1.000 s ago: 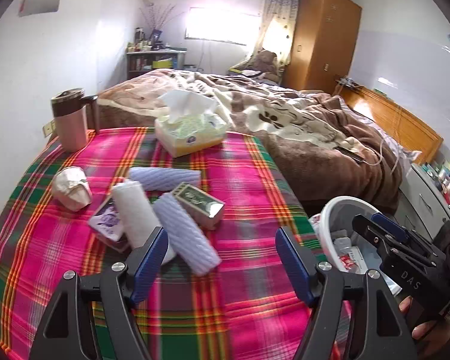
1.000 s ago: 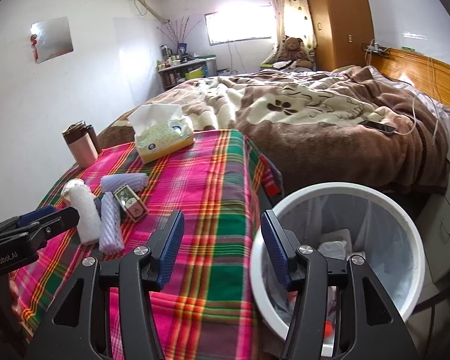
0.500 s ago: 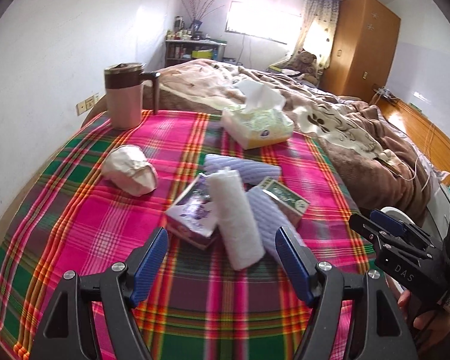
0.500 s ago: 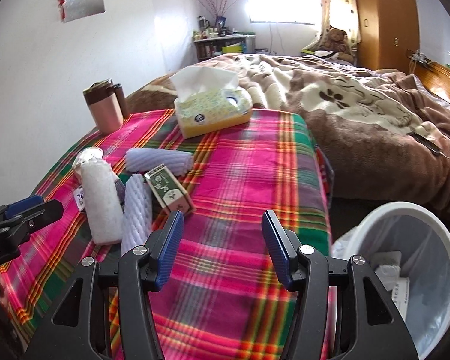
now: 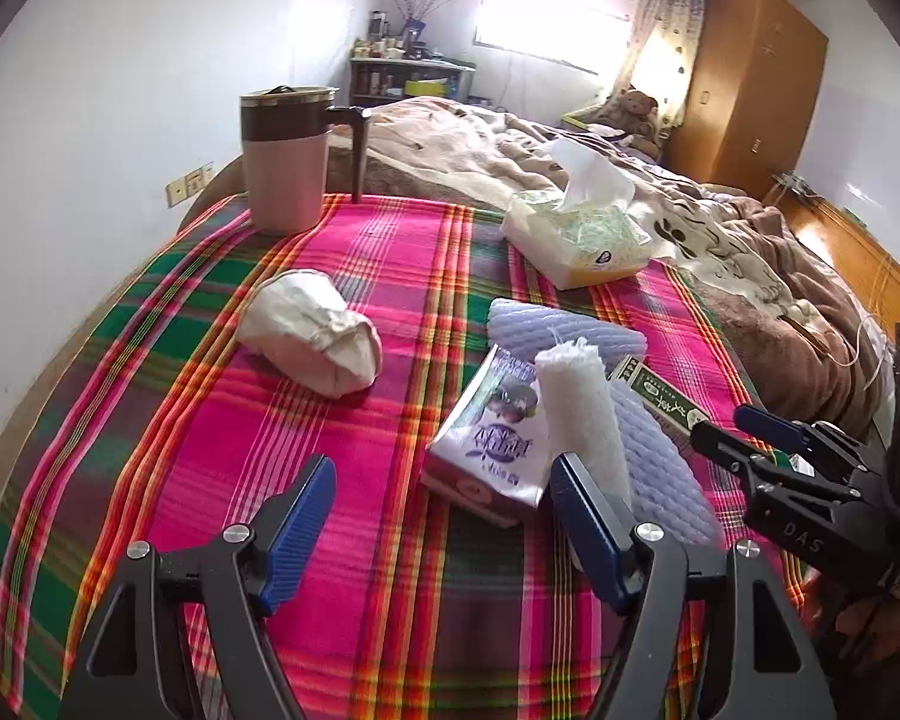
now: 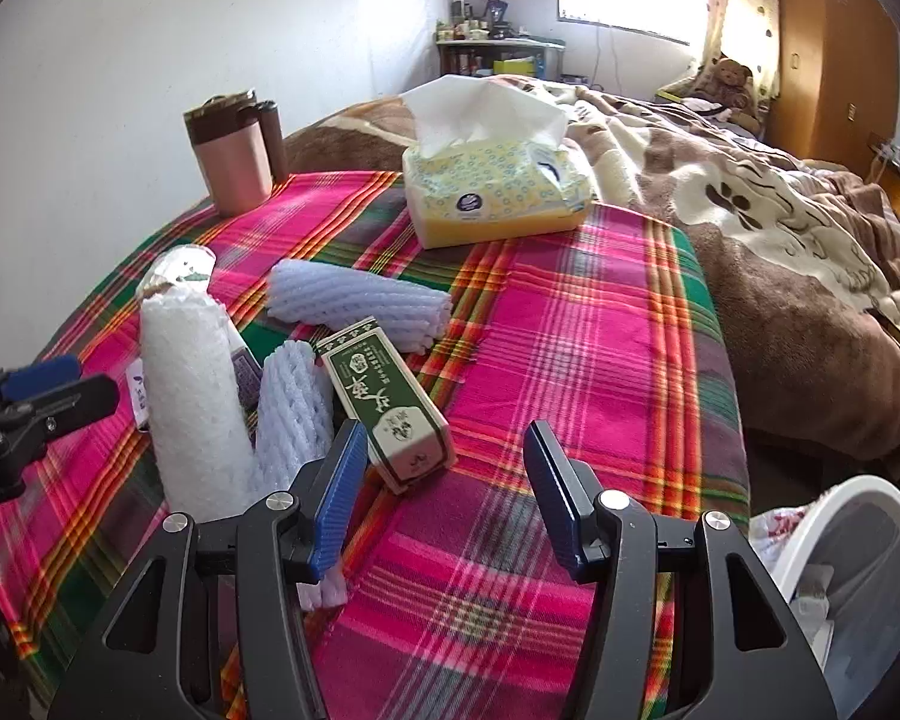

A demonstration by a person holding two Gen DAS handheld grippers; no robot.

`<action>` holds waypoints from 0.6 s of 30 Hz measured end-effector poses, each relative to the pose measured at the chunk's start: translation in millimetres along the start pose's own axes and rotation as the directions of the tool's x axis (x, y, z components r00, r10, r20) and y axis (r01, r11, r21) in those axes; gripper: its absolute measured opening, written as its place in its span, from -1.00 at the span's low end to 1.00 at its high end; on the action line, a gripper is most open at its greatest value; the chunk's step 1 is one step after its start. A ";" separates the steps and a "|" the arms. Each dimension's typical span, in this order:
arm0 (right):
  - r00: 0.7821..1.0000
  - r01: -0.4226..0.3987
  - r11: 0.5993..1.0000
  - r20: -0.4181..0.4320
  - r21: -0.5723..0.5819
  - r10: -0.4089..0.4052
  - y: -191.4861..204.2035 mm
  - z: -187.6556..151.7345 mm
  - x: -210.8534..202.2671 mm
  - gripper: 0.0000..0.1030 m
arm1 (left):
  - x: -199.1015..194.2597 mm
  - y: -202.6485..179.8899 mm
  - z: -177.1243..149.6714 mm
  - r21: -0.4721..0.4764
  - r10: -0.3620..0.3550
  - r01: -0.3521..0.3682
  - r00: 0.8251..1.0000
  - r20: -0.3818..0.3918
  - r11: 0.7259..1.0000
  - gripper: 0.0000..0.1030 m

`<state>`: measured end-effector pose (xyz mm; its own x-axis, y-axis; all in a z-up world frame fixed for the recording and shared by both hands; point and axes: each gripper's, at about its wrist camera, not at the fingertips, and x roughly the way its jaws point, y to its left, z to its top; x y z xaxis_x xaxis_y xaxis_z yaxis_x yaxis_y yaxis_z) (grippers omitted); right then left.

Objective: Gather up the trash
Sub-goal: 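Grasp the green tea box with the right gripper while the left grasps the purple tissue pack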

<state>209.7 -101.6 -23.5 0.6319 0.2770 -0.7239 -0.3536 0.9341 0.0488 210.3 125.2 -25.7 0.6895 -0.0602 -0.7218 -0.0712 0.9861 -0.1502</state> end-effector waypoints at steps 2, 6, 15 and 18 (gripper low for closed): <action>1.000 -0.012 1.000 -0.018 -0.016 0.012 3.0 1.4 5.7 0.08 | 8.1 0.6 3.5 0.011 0.003 -0.003 1.000 -0.027 1.000 0.43; 0.999 -0.034 0.998 -0.034 -0.045 0.032 9.6 6.0 14.6 0.08 | 20.9 -1.6 7.1 0.038 -0.003 0.005 0.998 -0.059 0.999 0.43; 0.997 -0.047 0.997 -0.056 -0.069 0.043 13.1 14.9 27.1 0.08 | 37.4 -4.4 16.8 0.057 -0.035 0.040 0.996 -0.083 0.998 0.46; 0.998 -0.044 0.998 -0.056 -0.042 0.042 8.4 15.2 29.1 0.08 | 41.2 -8.9 20.7 0.074 -0.038 0.045 0.996 -0.086 0.996 0.47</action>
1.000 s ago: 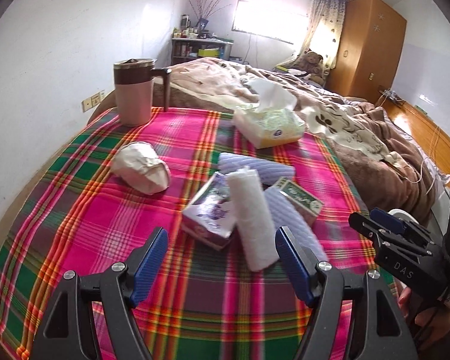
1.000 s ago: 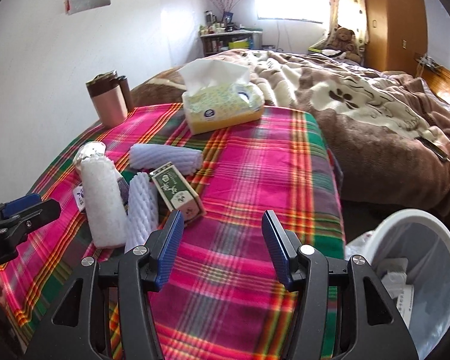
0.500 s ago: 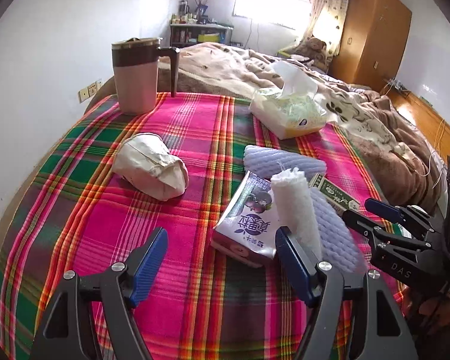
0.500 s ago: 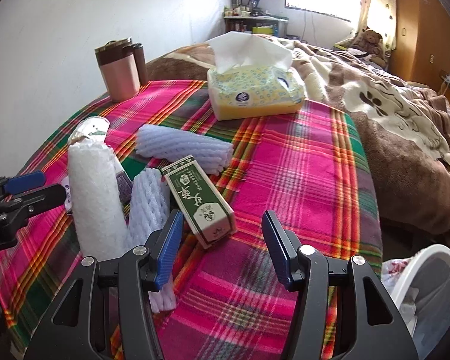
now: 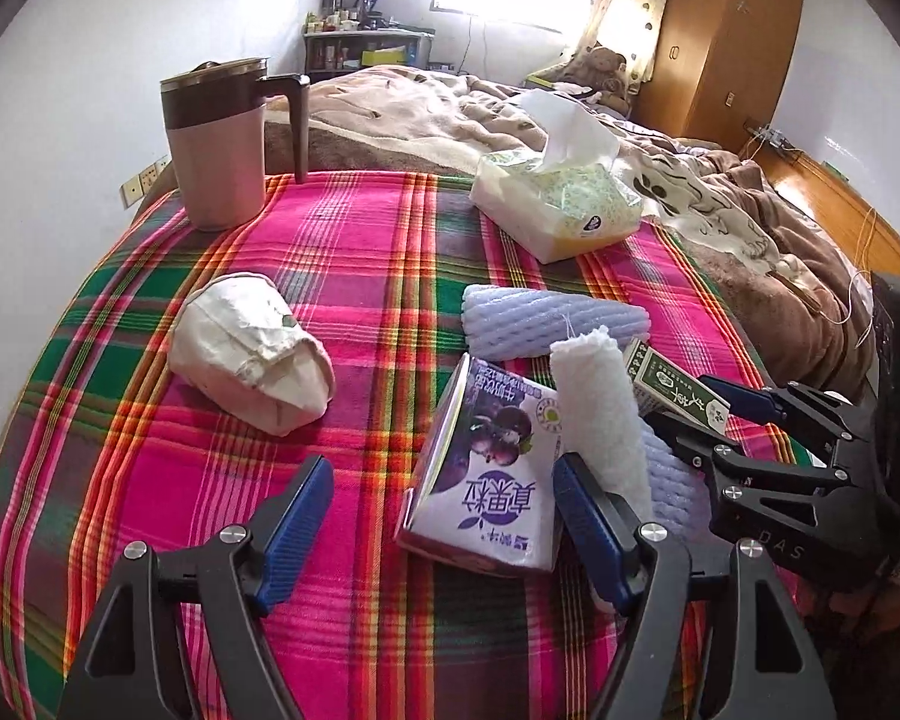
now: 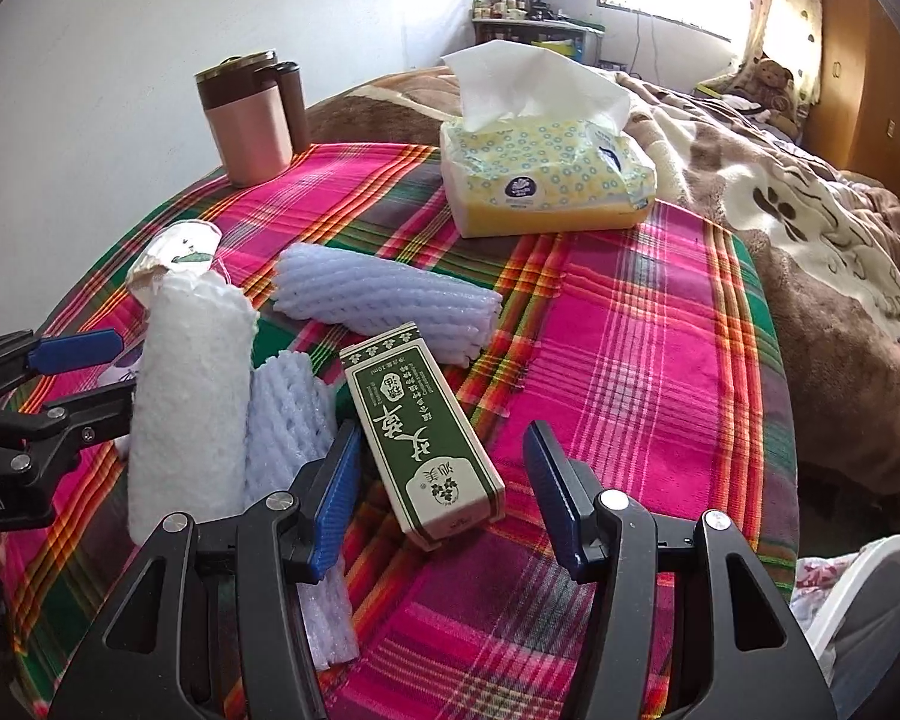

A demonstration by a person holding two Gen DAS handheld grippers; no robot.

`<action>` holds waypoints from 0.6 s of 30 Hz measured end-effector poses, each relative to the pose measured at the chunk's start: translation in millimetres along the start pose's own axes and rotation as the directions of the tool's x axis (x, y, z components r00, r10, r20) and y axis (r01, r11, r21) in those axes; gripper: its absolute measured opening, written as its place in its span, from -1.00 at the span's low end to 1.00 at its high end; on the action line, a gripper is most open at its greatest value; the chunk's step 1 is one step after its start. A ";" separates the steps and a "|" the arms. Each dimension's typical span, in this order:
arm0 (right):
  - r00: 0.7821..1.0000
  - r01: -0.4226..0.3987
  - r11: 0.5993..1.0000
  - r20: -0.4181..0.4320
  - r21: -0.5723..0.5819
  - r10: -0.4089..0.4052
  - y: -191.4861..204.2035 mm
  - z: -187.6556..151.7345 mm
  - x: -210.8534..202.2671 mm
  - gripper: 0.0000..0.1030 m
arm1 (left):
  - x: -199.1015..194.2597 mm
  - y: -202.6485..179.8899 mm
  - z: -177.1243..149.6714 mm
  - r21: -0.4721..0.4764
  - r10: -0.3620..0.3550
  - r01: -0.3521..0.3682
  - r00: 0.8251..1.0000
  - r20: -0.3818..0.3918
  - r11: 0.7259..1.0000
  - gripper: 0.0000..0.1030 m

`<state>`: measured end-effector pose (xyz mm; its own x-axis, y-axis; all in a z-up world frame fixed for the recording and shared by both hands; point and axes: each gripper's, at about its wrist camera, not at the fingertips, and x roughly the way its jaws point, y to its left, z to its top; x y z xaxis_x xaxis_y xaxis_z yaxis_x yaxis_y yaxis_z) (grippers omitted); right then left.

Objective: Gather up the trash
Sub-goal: 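Grasp the green tea box with the right gripper while the left grasps the purple tissue pack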

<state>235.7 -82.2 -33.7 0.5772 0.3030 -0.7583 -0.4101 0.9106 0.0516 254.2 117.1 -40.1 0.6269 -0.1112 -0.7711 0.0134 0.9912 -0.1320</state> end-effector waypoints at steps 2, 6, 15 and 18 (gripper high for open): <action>1.000 0.000 1.000 -0.003 0.017 0.000 -2.9 0.0 1.4 0.08 | 2.3 -3.1 1.9 0.013 0.003 -0.003 1.000 0.002 1.000 0.48; 1.000 -0.002 0.999 -0.003 0.033 0.002 -5.2 -0.9 1.2 0.05 | 6.5 -6.7 4.4 0.028 0.004 -0.004 1.000 0.001 1.000 0.53; 1.000 0.003 0.998 0.009 0.066 -0.004 -7.9 -4.2 -2.6 -0.09 | 23.0 -10.8 0.3 0.052 0.038 -0.035 0.998 -0.055 0.998 0.53; 1.000 0.001 0.996 0.019 0.090 -0.002 -10.2 -5.7 -4.0 -0.11 | 26.9 -7.3 -3.0 0.027 0.009 -0.007 0.998 -0.066 1.000 0.53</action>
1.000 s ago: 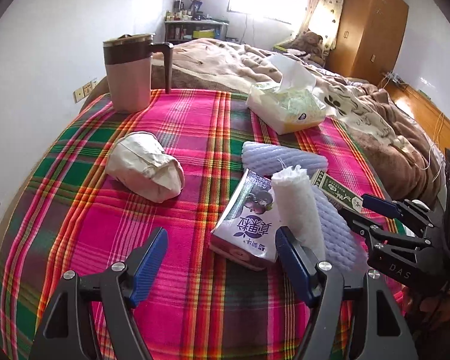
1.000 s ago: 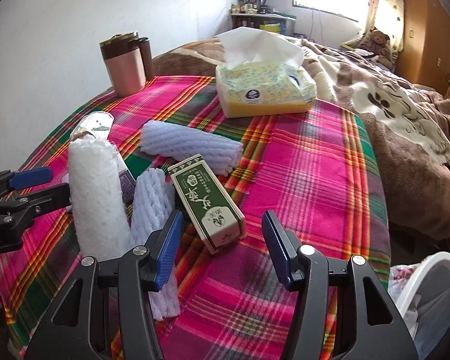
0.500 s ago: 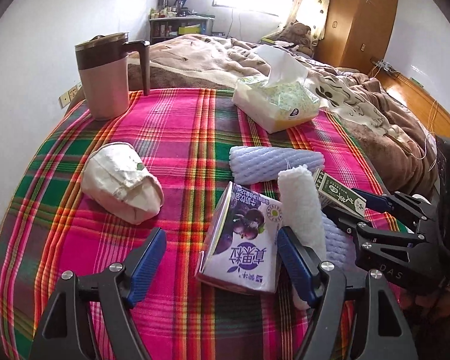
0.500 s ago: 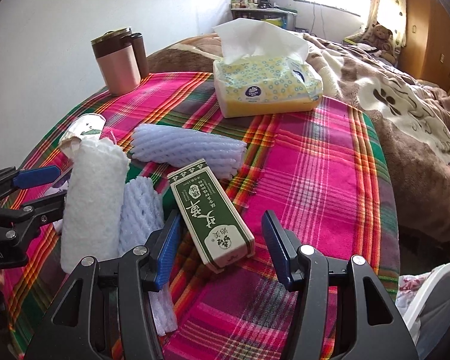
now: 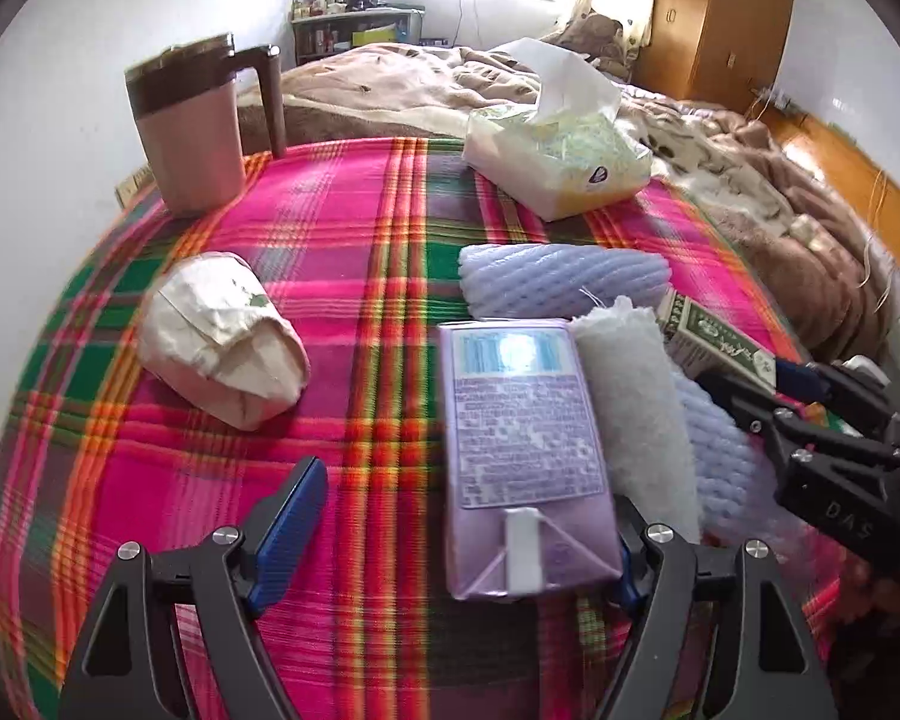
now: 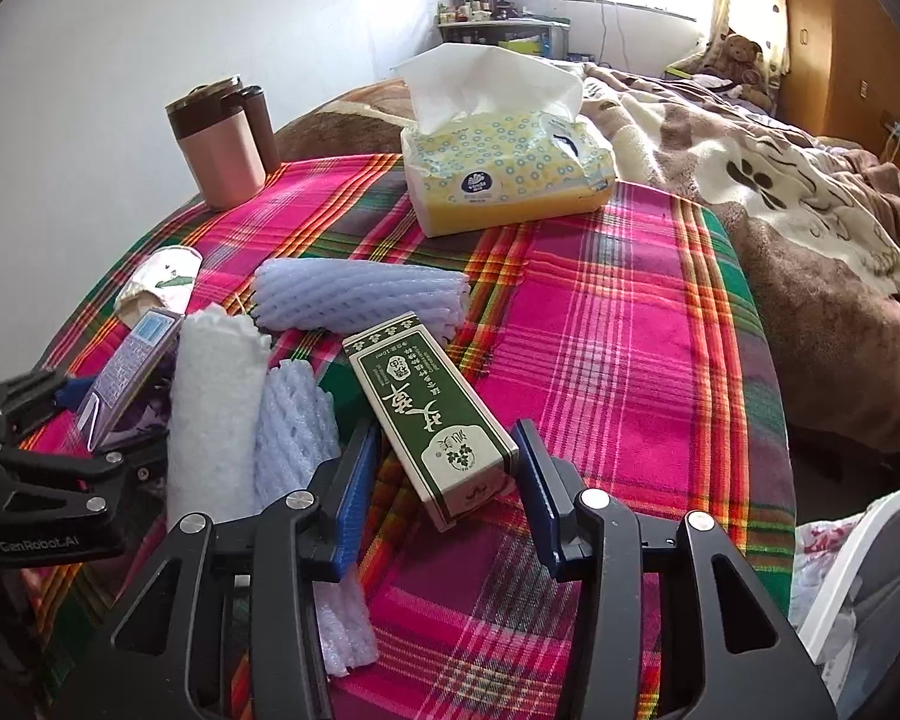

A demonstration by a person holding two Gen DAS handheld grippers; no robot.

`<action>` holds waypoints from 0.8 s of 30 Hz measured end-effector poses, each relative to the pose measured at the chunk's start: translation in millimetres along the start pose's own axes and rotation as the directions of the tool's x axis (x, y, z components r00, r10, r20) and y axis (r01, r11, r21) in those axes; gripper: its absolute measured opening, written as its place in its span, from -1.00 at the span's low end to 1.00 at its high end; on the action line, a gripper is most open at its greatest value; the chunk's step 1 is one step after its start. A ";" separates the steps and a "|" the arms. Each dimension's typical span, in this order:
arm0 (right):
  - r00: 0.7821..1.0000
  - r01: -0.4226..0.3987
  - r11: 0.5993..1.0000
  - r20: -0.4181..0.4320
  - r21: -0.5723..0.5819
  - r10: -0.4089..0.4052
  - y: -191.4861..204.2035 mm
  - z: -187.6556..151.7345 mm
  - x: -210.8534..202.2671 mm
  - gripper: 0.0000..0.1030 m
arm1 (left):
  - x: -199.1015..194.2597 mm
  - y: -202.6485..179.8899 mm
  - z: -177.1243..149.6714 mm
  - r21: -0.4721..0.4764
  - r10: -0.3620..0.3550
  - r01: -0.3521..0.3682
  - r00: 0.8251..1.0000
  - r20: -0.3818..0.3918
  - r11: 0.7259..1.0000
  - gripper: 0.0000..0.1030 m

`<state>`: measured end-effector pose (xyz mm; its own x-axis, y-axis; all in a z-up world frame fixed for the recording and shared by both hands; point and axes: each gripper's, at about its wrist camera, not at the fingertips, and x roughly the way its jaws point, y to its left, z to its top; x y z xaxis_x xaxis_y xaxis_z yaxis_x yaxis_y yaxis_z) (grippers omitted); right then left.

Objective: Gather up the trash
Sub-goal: 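Grasp the green tea box with the right gripper while the left grasps the purple tissue pack, then carry the green box over the bin with the right gripper while the left carries the purple pack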

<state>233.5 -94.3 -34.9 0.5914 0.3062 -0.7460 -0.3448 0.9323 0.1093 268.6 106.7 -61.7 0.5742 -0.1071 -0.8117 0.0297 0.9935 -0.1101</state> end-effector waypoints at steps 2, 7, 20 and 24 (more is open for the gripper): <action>1.000 -0.005 1.000 0.004 0.007 0.005 -0.5 0.0 -0.4 -0.13 | -0.8 2.8 -0.4 -0.025 -0.014 0.014 1.000 0.011 1.000 0.53; 1.000 -0.010 1.000 0.017 0.006 0.010 0.7 -0.5 -2.4 -0.16 | -6.6 -0.2 -0.9 -0.022 -0.024 0.025 0.999 0.041 0.999 0.42; 0.998 -0.004 1.000 0.061 0.006 0.004 0.2 -5.9 -16.0 -0.25 | -24.2 -4.1 -7.7 -0.015 0.001 0.000 0.996 0.085 1.000 -0.28; 0.997 -0.005 1.000 0.074 0.003 0.005 1.9 -8.7 -22.7 -0.26 | -34.7 -6.2 -11.4 -0.015 0.013 -0.012 0.994 0.106 1.000 -0.28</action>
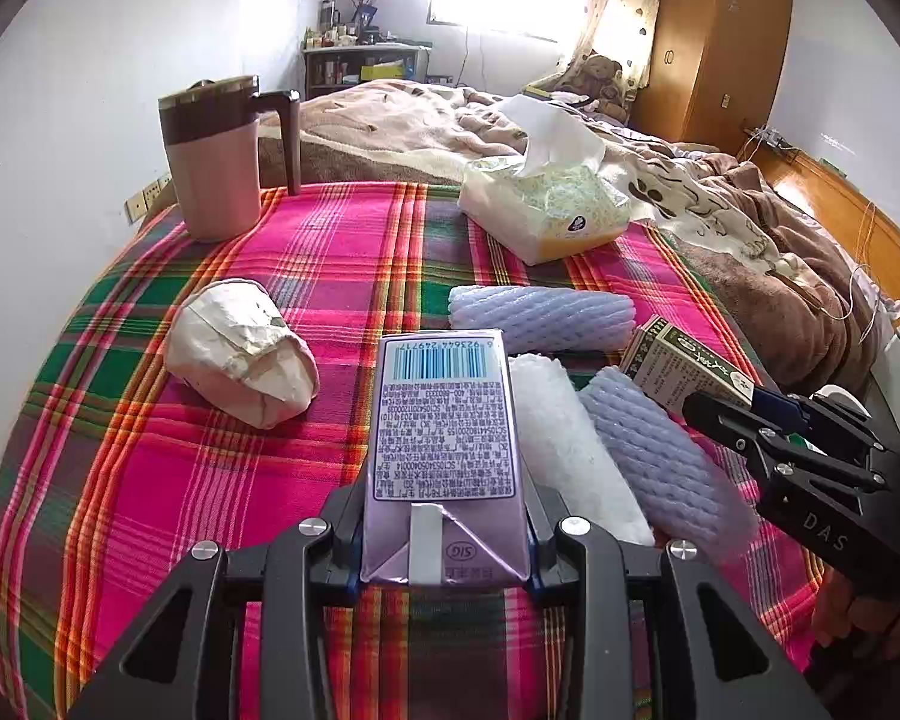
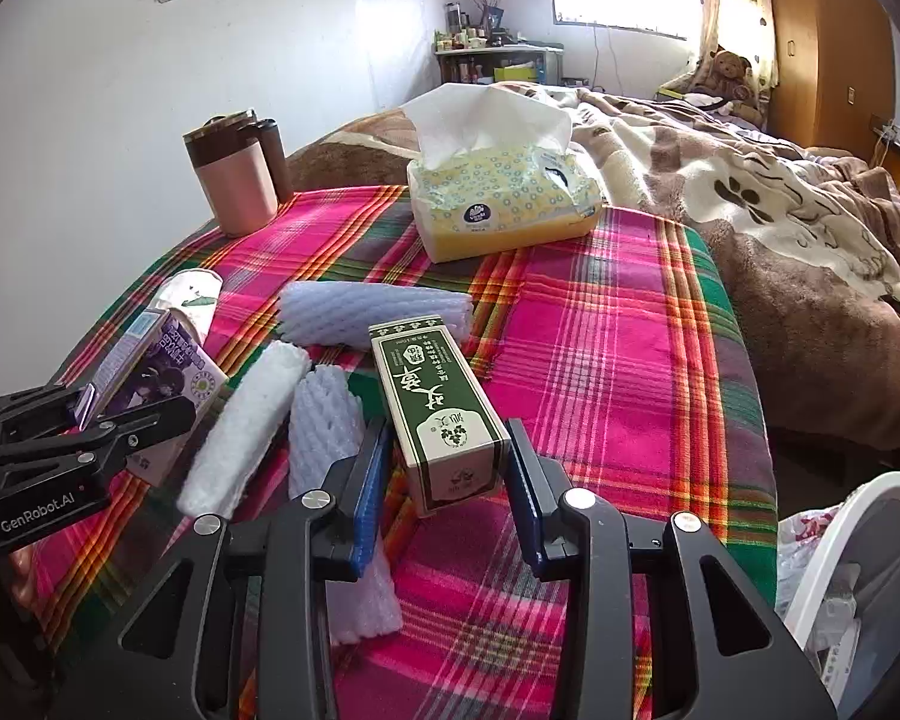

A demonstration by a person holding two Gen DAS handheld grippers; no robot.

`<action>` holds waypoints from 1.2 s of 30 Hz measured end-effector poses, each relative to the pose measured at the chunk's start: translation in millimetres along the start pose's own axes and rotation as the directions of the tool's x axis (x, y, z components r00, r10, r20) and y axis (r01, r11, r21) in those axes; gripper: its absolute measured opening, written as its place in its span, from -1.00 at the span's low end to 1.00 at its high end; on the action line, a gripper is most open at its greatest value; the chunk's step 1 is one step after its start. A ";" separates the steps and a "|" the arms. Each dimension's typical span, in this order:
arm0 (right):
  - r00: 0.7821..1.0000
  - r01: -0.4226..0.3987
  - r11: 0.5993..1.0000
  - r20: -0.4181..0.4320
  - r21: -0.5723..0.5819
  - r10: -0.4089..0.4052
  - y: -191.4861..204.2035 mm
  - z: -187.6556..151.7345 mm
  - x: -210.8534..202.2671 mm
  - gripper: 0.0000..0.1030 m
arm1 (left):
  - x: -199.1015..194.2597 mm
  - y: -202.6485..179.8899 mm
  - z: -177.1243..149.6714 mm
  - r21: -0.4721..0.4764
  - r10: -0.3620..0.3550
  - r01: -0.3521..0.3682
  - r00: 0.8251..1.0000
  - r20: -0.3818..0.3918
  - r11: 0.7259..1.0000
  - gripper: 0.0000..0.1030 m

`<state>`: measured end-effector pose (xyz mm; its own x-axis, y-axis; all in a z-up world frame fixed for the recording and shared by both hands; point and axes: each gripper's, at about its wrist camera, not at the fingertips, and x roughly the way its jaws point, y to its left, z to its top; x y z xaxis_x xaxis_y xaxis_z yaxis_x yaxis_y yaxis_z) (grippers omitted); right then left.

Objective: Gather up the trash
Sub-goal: 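Carry the green box over the bin with the right gripper while the left carries the purple pack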

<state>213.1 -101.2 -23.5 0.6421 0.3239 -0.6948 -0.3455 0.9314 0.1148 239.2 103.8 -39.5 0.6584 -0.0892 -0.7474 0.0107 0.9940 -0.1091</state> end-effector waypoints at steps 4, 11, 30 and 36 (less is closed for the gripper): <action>1.000 0.005 1.000 0.018 0.004 -0.005 -0.6 -1.9 -8.7 -0.27 | -8.2 -2.2 -3.7 -0.007 -0.005 0.005 1.000 0.010 1.000 -0.28; 0.998 0.012 0.999 0.061 0.036 -0.014 -5.6 -7.8 -30.5 -0.28 | -34.4 -10.6 -11.9 -0.008 -0.011 0.011 0.999 0.048 1.000 -0.28; 0.982 0.055 0.992 0.177 0.111 -0.074 -31.9 -34.6 -101.5 -0.28 | -95.4 -70.3 -25.2 0.076 -0.074 0.063 0.986 0.149 0.995 -0.27; 0.971 0.098 0.983 0.203 0.155 -0.129 -47.6 -48.2 -126.6 -0.28 | -106.1 -101.1 -29.6 0.127 -0.111 0.090 0.980 0.166 0.988 -0.28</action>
<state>115.2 -194.6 24.8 0.8066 0.2282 -0.5454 -0.1709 0.9731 0.1544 146.0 11.0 31.4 0.7687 -0.1867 -0.6117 0.1656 0.9819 -0.0915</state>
